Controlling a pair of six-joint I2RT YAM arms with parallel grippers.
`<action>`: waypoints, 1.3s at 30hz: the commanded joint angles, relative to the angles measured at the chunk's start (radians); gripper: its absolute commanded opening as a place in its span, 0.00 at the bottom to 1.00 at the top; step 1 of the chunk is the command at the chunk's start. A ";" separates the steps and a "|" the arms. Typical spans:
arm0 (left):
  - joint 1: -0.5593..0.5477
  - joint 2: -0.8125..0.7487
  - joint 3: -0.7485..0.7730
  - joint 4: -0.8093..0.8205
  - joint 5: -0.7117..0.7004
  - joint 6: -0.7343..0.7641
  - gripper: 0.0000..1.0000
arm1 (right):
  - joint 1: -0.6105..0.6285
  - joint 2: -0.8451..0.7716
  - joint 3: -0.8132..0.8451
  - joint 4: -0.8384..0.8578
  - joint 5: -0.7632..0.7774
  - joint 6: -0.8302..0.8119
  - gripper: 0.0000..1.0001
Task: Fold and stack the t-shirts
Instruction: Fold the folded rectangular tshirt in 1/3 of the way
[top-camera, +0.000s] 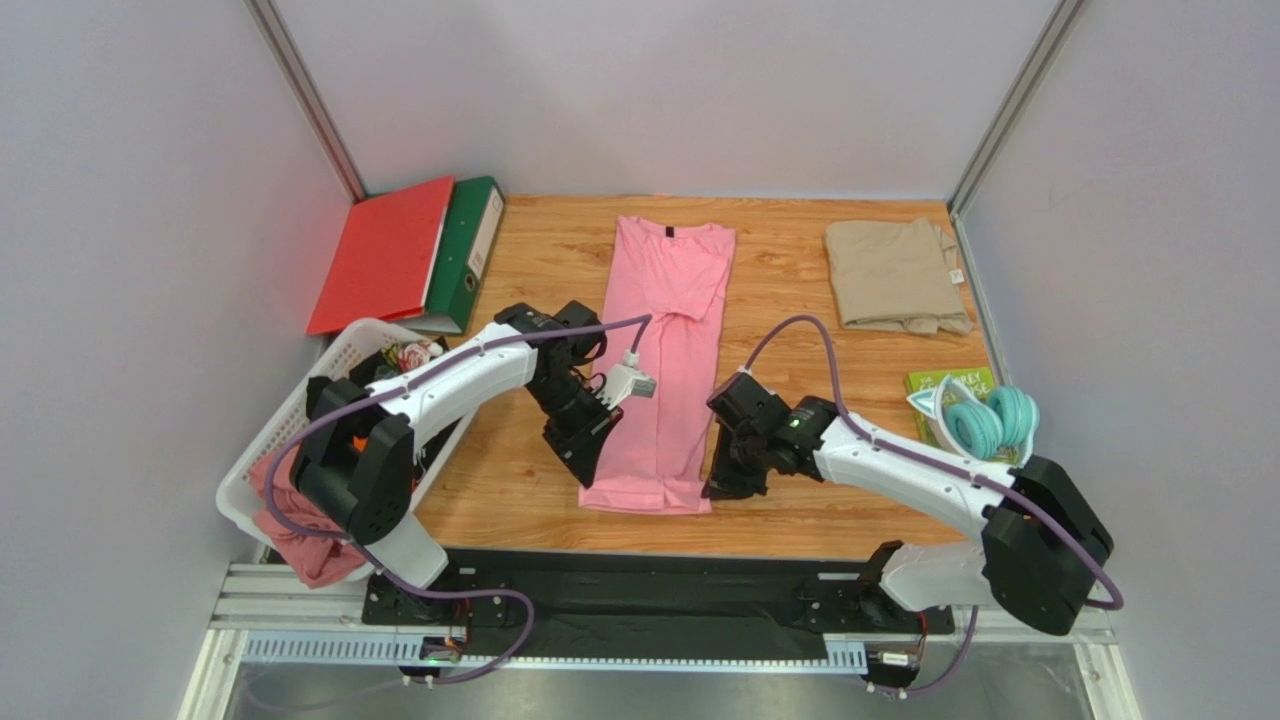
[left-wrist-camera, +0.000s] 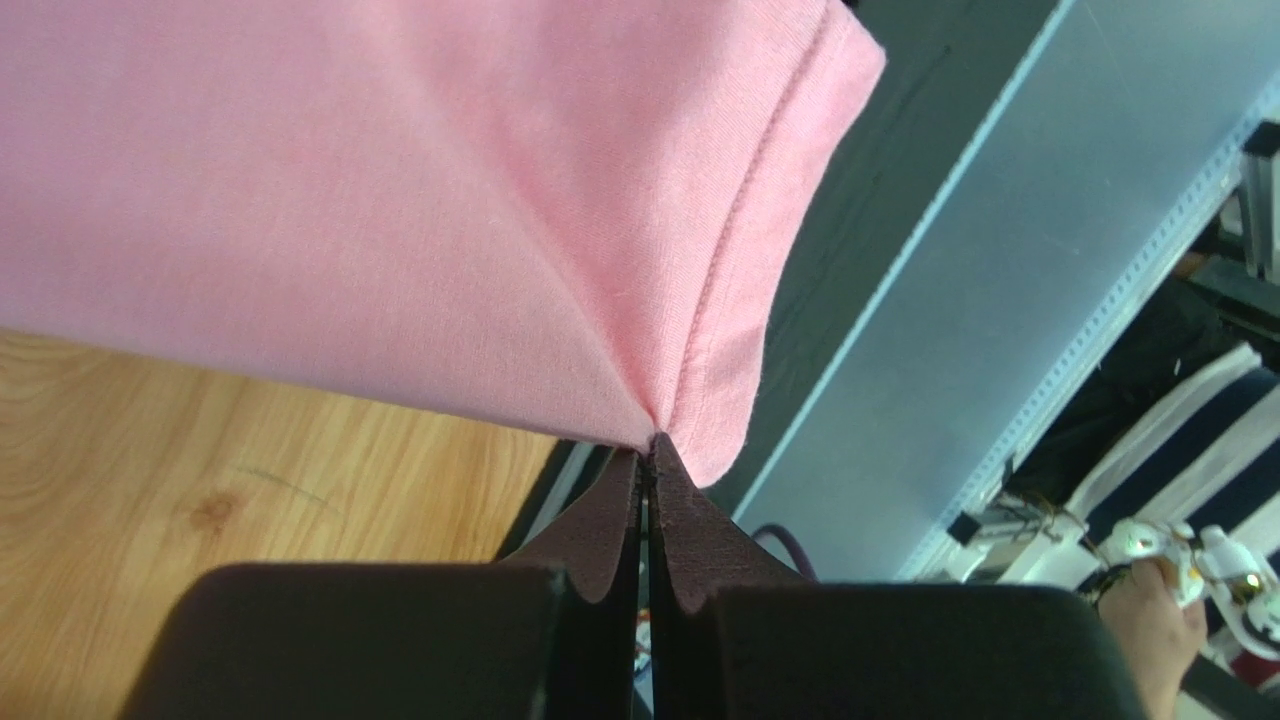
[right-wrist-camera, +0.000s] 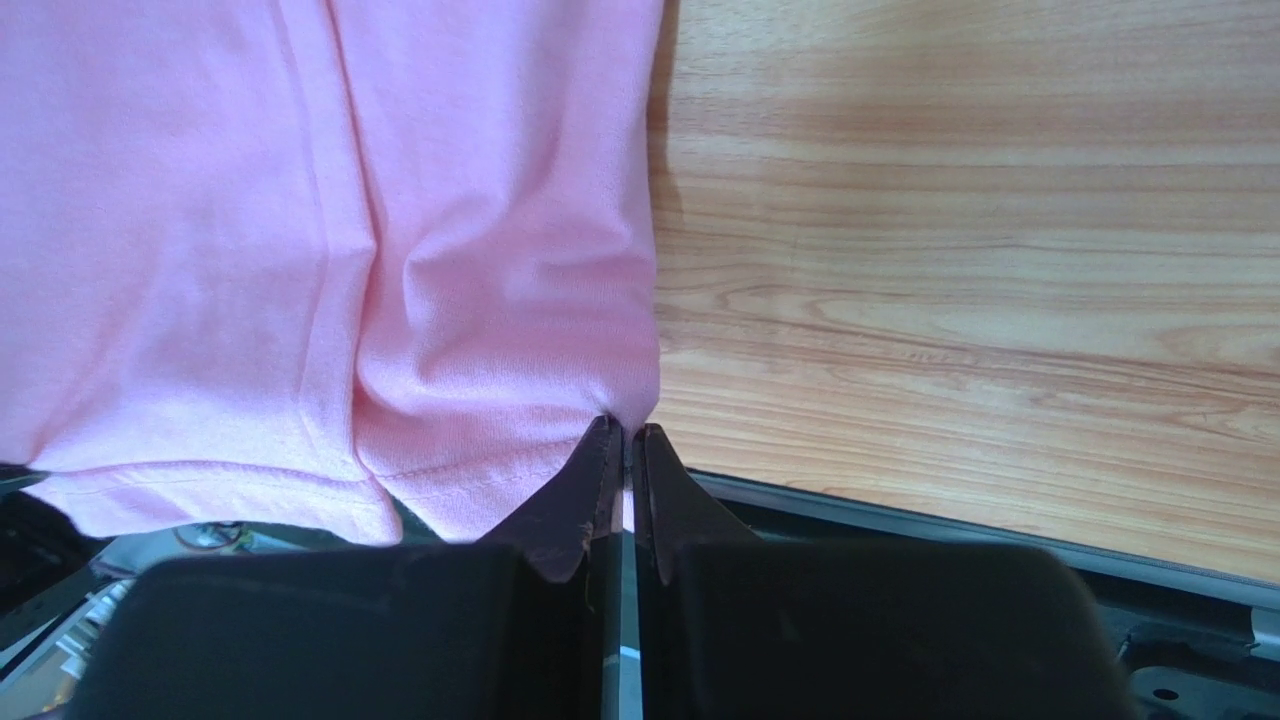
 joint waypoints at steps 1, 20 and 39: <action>-0.005 0.004 0.014 -0.130 0.051 0.093 0.00 | 0.002 -0.074 0.026 -0.041 0.002 0.014 0.04; 0.017 0.061 0.213 -0.163 0.021 0.071 0.00 | -0.011 -0.041 0.216 -0.105 0.011 -0.046 0.03; 0.213 0.297 0.451 -0.134 0.022 0.027 0.00 | -0.229 0.183 0.451 -0.115 -0.064 -0.229 0.02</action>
